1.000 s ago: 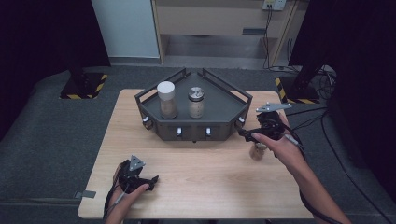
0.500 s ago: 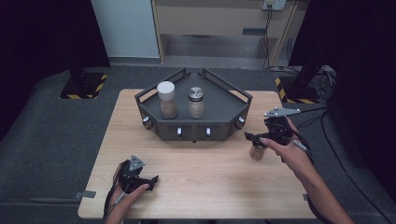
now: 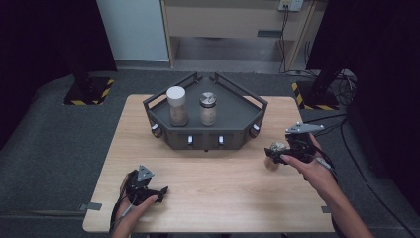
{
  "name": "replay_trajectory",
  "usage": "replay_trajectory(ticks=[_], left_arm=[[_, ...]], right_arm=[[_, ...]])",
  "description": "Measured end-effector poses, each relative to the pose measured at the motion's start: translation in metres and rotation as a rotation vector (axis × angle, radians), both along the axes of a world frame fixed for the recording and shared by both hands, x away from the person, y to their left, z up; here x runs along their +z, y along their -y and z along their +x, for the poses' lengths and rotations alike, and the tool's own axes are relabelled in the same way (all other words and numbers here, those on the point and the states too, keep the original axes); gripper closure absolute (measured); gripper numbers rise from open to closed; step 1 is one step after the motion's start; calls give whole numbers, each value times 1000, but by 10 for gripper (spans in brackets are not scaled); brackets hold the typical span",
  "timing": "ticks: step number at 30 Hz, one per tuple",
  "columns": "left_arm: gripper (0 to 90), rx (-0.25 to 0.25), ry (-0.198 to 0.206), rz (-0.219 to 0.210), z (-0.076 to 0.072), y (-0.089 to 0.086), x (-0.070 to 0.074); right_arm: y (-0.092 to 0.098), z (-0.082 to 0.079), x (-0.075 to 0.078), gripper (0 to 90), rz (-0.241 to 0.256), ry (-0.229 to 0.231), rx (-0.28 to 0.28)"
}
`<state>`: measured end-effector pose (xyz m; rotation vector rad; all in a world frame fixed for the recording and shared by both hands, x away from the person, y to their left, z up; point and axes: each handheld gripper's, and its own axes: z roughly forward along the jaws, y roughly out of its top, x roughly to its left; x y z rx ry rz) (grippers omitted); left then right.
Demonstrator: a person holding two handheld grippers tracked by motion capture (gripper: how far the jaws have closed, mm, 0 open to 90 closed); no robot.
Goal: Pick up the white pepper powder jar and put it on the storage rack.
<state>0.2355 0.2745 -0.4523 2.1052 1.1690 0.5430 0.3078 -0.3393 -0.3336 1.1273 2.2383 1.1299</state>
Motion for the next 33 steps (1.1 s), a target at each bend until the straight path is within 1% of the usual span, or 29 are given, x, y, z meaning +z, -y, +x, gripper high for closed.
replay_trajectory(ticks=[4,19,23,33], left_arm=[[0,0,0,0,0,0,0],[0,0,0,0,0,0,0],[0,0,0,0,0,0,0],[0,0,0,0,0,0,0]], right_arm=[[5,-2,-6,25,5,-6,-15],[24,-7,-16,25,5,-27,-56],[29,-9,-23,25,11,-38,-66],[34,-12,-35,25,12,-56,-75]])
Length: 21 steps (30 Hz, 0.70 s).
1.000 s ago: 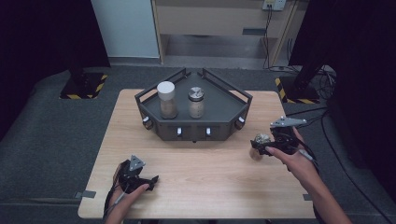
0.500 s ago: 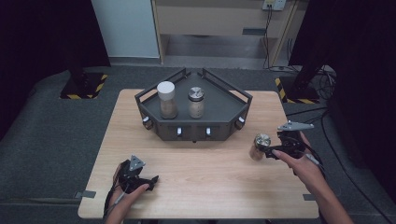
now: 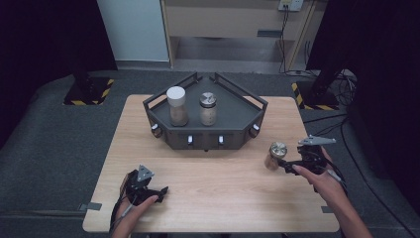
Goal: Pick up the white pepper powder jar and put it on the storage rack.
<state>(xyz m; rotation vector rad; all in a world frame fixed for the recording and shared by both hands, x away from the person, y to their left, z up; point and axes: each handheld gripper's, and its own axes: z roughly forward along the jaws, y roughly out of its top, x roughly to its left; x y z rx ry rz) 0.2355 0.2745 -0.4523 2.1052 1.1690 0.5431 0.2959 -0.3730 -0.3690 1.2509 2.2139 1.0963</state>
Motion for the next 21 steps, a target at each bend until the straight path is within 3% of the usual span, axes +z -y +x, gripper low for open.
replay_trajectory(ticks=[21], left_arm=[[0,0,0,0,0,0,0]], right_arm=[[-1,0,-26,29,-4,-24,-18]])
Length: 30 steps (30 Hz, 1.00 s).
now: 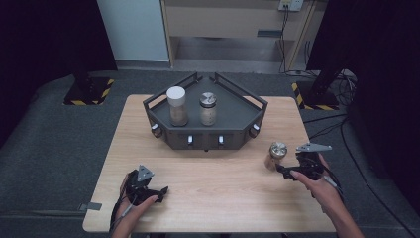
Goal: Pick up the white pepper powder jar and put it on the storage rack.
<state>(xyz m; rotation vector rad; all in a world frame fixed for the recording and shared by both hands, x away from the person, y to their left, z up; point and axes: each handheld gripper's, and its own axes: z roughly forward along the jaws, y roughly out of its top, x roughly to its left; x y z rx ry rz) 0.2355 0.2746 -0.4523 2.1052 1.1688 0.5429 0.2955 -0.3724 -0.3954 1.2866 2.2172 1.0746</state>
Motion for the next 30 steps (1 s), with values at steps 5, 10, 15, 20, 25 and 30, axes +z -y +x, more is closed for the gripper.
replay_trajectory(ticks=[5,10,15,20,25,30], left_arm=[[0,0,0,0,0,0,0],[0,0,0,0,0,0,0],[0,0,0,0,0,0,0],[0,0,0,0,0,0,0],[0,0,0,0,0,0,0],[0,0,0,0,0,0,0]], right_arm=[[0,1,-5,30,-2,-4,-2],[2,2,-10,31,4,-7,-7],[3,2,-14,32,10,-6,-9],[3,2,-18,32,16,-9,-10],[1,3,-21,33,19,-7,-5],[-3,6,-22,36,13,-10,0]])
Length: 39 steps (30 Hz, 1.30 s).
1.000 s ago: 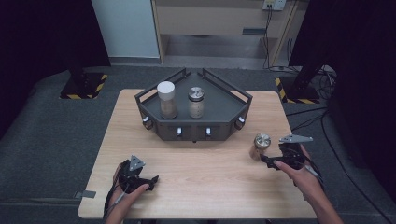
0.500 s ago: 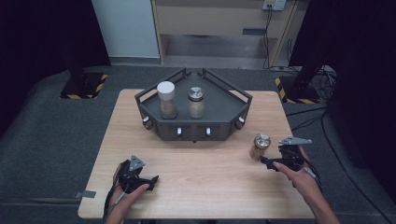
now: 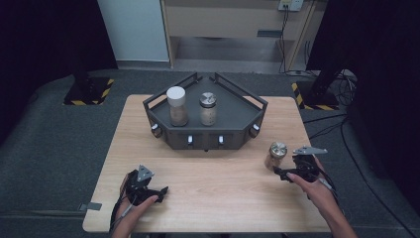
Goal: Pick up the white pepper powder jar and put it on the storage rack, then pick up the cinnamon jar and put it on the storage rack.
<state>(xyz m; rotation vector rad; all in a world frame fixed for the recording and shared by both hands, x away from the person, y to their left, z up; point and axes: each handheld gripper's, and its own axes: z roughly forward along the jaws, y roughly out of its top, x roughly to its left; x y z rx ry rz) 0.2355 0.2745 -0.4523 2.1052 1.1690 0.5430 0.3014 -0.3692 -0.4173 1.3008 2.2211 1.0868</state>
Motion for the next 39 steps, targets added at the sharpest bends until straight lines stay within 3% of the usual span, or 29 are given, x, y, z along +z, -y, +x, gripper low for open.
replay_trajectory(ticks=[26,39], left_arm=[[0,0,0,0,0,0,0],[0,0,0,0,0,0,0]], right_arm=[[-19,29,-1,86,-32,-16,-7],[-30,37,1,199,-45,-6,-5]])
